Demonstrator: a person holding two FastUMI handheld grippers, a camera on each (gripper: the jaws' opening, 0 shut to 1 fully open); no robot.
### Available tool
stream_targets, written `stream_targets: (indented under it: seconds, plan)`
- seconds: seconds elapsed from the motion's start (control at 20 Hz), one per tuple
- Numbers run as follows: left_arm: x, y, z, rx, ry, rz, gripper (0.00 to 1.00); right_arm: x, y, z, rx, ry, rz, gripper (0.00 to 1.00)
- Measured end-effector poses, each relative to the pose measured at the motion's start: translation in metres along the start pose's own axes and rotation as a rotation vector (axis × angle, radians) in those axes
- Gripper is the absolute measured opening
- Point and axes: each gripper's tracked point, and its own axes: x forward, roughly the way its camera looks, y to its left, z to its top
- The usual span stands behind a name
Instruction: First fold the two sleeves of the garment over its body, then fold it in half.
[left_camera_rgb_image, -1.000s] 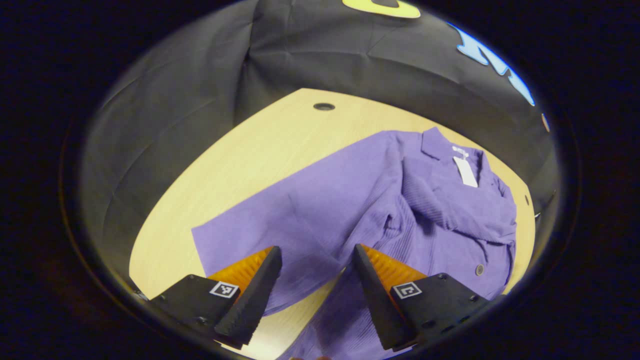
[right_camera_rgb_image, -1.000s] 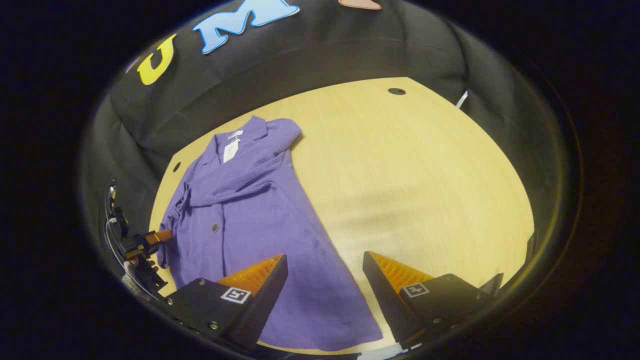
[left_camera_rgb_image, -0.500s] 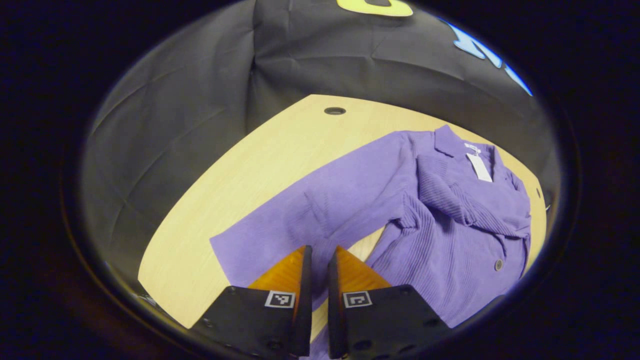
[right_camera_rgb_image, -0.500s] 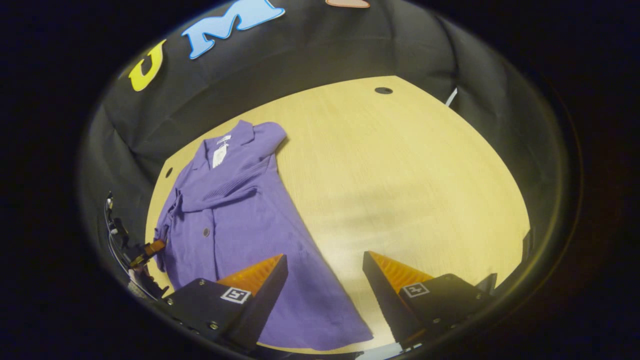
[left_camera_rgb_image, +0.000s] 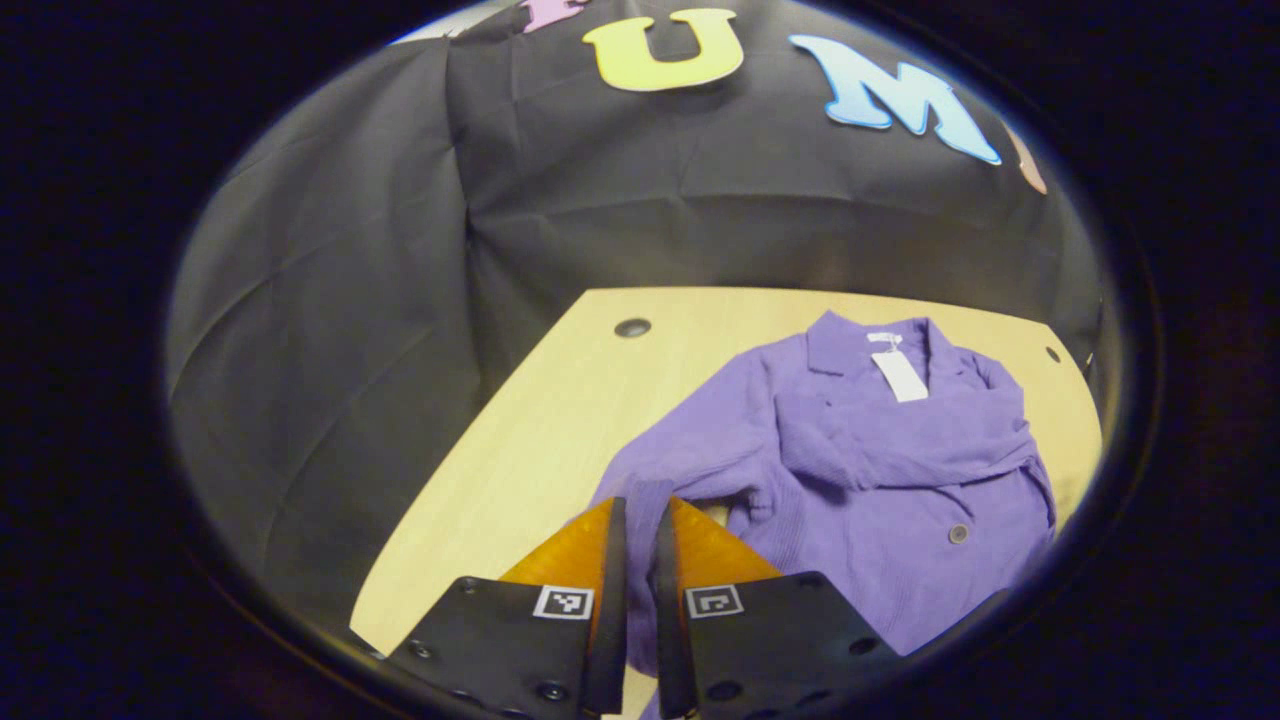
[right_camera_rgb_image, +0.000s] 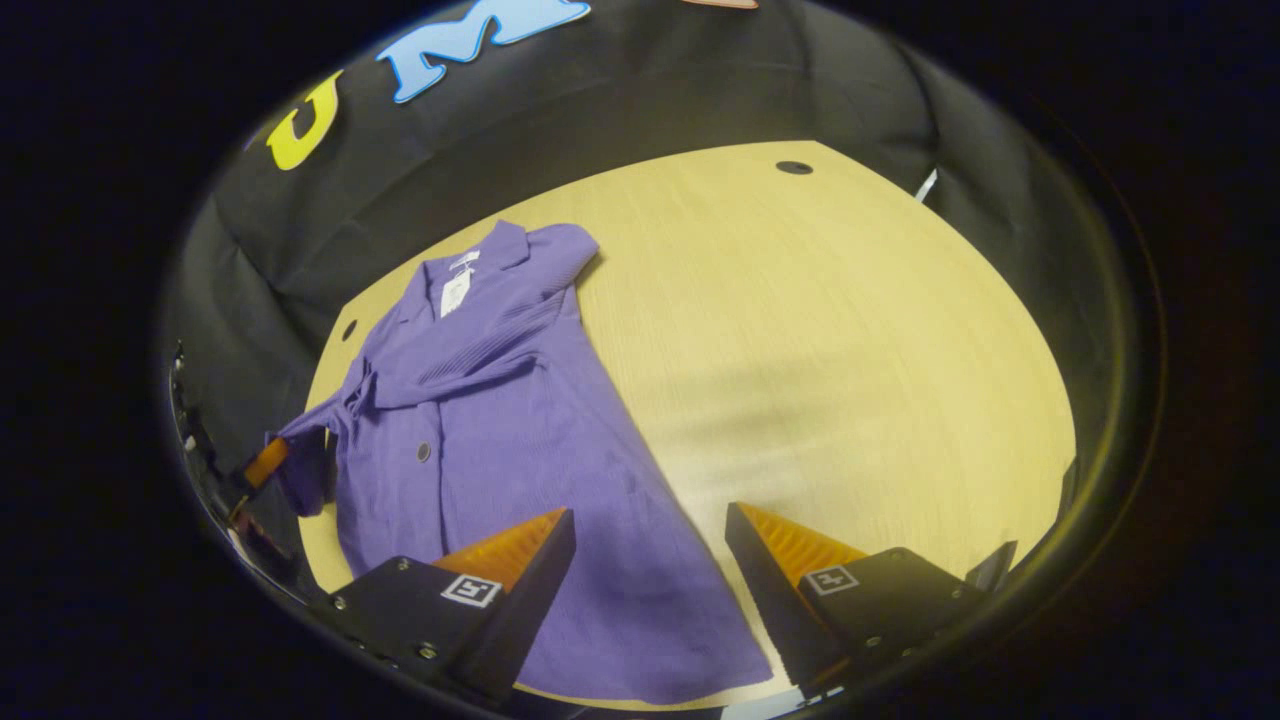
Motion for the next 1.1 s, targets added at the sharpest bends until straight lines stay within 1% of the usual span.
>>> stream_targets:
  seconds: [0.1, 0.3, 0.4, 0.55, 0.75, 0.85, 0.95, 1.0, 1.05, 1.1]
  plan:
    - [-0.003, -0.008, 0.025, 0.032, -0.037, -0.016, 0.19, -0.001, 0.000, 0.003, 0.003, -0.008, 0.004, 0.94]
    - [-0.002, -0.046, 0.075, 0.062, -0.123, -0.062, 0.19, -0.004, -0.007, 0.004, 0.018, -0.018, 0.004, 0.94]
    - [-0.003, -0.076, 0.099, 0.101, -0.164, -0.095, 0.19, -0.006, -0.014, 0.004, 0.039, -0.028, 0.000, 0.94]
    - [-0.003, -0.132, 0.123, 0.201, -0.213, -0.168, 0.19, -0.010, -0.026, 0.003, 0.065, -0.036, -0.011, 0.94]
    - [-0.006, -0.223, 0.139, 0.316, -0.256, -0.289, 0.19, -0.022, -0.045, -0.001, 0.128, -0.058, -0.024, 0.94]
    - [-0.007, -0.274, 0.137, 0.375, -0.262, -0.358, 0.19, -0.028, -0.056, -0.006, 0.152, -0.063, -0.038, 0.94]
    - [-0.008, -0.321, 0.134, 0.405, -0.253, -0.417, 0.18, -0.039, -0.070, -0.008, 0.180, -0.079, -0.055, 0.94]
    - [-0.010, -0.340, 0.129, 0.412, -0.244, -0.447, 0.19, -0.043, -0.076, -0.009, 0.199, -0.089, -0.066, 0.94]
    - [-0.006, -0.352, 0.125, 0.420, -0.235, -0.450, 0.13, -0.049, -0.084, -0.009, 0.219, -0.099, -0.075, 0.94]
    - [0.000, -0.368, 0.120, 0.417, -0.223, -0.467, 0.12, -0.053, -0.092, -0.011, 0.237, -0.108, -0.086, 0.94]
